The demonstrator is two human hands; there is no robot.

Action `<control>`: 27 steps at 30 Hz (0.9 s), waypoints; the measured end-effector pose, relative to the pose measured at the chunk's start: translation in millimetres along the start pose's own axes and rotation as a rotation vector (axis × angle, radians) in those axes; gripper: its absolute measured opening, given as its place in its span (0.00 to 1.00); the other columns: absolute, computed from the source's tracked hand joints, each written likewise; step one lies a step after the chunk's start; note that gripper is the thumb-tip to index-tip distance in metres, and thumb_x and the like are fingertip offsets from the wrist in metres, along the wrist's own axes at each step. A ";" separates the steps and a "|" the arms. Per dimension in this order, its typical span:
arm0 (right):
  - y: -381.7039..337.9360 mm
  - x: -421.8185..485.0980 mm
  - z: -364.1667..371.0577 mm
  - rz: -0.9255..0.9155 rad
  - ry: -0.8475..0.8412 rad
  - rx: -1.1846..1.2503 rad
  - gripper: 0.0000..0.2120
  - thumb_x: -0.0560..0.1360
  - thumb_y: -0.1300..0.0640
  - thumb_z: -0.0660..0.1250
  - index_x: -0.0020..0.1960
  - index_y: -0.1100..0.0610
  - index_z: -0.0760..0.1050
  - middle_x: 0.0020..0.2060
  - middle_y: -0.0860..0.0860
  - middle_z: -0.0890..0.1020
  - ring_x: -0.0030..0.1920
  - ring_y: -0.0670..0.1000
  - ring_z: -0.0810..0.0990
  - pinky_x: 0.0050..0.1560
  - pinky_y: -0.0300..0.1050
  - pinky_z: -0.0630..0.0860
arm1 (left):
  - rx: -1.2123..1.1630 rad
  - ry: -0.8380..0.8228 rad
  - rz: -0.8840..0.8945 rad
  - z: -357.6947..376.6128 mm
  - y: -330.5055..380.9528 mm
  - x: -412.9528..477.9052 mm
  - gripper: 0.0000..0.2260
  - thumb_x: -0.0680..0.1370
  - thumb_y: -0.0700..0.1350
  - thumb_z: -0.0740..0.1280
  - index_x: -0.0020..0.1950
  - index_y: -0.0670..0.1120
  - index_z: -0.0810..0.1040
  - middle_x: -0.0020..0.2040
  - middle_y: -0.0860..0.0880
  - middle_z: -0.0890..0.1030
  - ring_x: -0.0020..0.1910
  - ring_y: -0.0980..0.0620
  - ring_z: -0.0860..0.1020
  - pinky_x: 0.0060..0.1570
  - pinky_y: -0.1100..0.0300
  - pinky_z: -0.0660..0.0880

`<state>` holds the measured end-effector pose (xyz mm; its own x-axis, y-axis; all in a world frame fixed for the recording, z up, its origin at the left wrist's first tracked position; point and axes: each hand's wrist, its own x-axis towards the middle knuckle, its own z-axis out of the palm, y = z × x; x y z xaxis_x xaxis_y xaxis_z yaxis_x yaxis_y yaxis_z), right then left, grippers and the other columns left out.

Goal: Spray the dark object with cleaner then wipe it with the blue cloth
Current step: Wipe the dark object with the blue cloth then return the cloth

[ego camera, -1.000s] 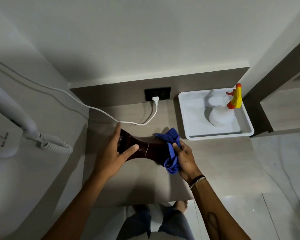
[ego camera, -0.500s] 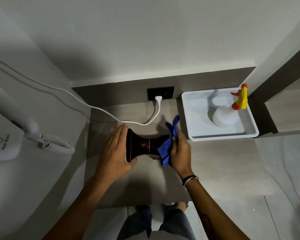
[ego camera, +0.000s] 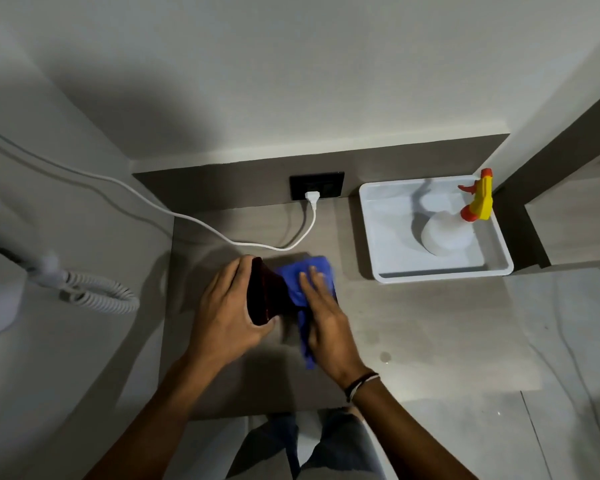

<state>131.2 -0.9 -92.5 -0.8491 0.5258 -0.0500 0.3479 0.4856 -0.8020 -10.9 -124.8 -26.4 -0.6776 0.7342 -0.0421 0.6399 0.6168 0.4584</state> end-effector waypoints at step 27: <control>56.6 1.9 -55.3 0.174 0.100 -0.066 0.35 0.78 0.76 0.64 0.83 0.59 0.67 0.80 0.58 0.71 0.79 0.60 0.73 0.79 0.56 0.73 | 0.173 -0.024 0.050 -14.0 12.2 16.0 0.49 0.59 0.50 0.86 0.77 0.40 0.73 0.70 0.41 0.79 0.67 0.41 0.74 0.68 0.46 0.76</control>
<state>171.3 66.2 -105.1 -0.7316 0.6707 -0.1223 0.5138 0.4245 -0.7455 -19.0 -109.5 -9.0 -0.6357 0.7706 -0.0456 0.7267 0.6174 0.3014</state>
